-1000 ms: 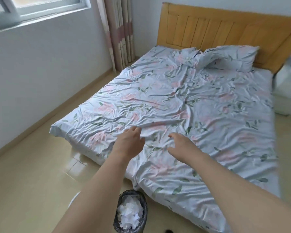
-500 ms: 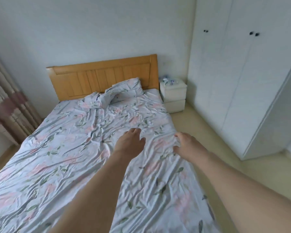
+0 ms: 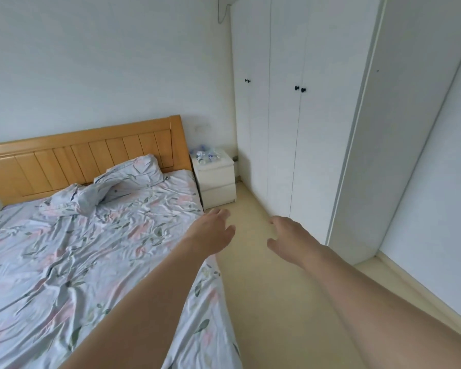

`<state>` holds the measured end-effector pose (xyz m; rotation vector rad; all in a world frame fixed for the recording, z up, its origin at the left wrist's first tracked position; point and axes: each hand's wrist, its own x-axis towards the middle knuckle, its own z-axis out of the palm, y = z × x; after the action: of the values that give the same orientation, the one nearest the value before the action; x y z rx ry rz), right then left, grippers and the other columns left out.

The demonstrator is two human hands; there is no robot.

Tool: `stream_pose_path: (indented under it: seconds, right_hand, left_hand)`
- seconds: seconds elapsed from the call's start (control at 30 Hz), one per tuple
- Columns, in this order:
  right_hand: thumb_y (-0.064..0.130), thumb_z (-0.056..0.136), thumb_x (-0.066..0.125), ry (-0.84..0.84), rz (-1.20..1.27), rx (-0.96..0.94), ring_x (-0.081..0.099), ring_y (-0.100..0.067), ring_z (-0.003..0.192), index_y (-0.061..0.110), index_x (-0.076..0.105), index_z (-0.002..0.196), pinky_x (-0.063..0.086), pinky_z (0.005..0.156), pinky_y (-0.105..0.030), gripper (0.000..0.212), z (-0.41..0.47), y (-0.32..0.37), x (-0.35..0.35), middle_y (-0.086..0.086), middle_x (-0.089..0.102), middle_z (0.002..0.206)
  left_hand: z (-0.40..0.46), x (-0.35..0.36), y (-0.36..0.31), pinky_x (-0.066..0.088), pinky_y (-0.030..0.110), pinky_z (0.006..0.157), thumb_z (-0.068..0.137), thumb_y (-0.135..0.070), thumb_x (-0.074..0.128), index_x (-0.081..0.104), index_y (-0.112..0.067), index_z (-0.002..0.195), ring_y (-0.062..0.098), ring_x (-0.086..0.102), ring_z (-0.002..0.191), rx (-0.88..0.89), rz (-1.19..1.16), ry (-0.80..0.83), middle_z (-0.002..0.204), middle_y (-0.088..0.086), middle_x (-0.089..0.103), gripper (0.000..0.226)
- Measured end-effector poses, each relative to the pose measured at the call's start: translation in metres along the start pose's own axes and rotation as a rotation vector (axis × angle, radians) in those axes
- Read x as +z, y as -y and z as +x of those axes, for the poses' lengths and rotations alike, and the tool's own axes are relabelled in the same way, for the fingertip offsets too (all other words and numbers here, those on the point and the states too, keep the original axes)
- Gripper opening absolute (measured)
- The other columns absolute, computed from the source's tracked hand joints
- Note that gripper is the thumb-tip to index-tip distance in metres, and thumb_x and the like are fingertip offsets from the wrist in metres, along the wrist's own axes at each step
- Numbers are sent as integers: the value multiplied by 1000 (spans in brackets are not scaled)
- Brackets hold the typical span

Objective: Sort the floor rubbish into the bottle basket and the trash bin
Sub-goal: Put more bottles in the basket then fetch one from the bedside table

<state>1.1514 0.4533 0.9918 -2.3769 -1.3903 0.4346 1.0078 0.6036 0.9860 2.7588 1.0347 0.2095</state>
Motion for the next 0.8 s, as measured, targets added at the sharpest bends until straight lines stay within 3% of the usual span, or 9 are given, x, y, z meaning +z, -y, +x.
stream_pose_path:
  seconds: [0.33,0.8]
  right_hand:
    - [29,92,48,22,35,-47,40,-22,131,22,30,147,41,100,-36,58,152,-67,-46,0,36,149]
    - [26,94,50,15,20,-119,43,-20,131,22,32,148,41,100,-33,57,433,-121,-138,-1,36,150]
  left_hand:
    - [146,9,-8,43,40,102,98,-38,43,42,-17,142,23,49,126,-55,33,-7,145,2,45,48]
    - [432,-12,18,44,37,99,98,-36,43,42,-17,143,23,49,126,-197,-43,-79,144,4,46,49]
